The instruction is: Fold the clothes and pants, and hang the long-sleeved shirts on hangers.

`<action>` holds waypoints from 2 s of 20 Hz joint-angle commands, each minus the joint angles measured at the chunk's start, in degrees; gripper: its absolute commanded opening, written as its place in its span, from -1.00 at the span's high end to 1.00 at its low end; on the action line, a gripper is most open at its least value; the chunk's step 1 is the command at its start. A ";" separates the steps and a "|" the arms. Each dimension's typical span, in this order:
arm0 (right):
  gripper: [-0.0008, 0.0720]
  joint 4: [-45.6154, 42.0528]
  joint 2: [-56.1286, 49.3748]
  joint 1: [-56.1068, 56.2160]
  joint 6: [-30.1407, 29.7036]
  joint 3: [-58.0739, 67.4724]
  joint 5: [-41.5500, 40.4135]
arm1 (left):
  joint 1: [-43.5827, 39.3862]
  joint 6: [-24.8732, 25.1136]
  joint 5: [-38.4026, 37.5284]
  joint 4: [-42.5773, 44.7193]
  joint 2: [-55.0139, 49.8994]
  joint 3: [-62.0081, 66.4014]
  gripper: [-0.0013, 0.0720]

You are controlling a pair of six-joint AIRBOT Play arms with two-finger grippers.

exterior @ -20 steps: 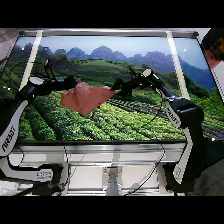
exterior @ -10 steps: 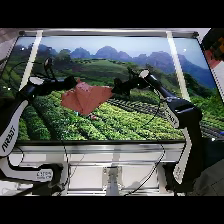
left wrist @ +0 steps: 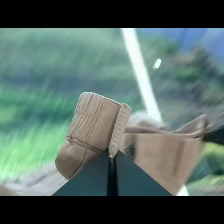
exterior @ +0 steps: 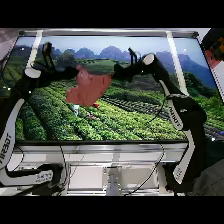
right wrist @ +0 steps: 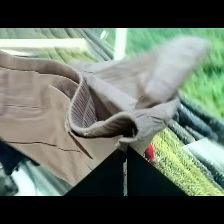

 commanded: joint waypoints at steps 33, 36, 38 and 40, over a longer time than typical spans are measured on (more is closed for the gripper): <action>0.96 -29.11 40.57 9.44 7.76 -2.51 18.23 | -16.17 -26.40 -12.24 56.08 20.61 10.78 0.93; 0.96 -29.14 37.22 12.98 8.81 -2.51 15.61 | -16.17 -26.40 -14.67 51.47 19.02 10.78 0.93; 0.96 -29.38 33.79 12.94 9.64 -2.51 13.73 | -16.15 -26.43 -13.90 51.34 16.39 10.78 0.93; 0.96 -30.16 29.51 11.61 9.66 -2.51 11.89 | -16.11 -26.40 -11.15 51.47 12.59 10.78 0.93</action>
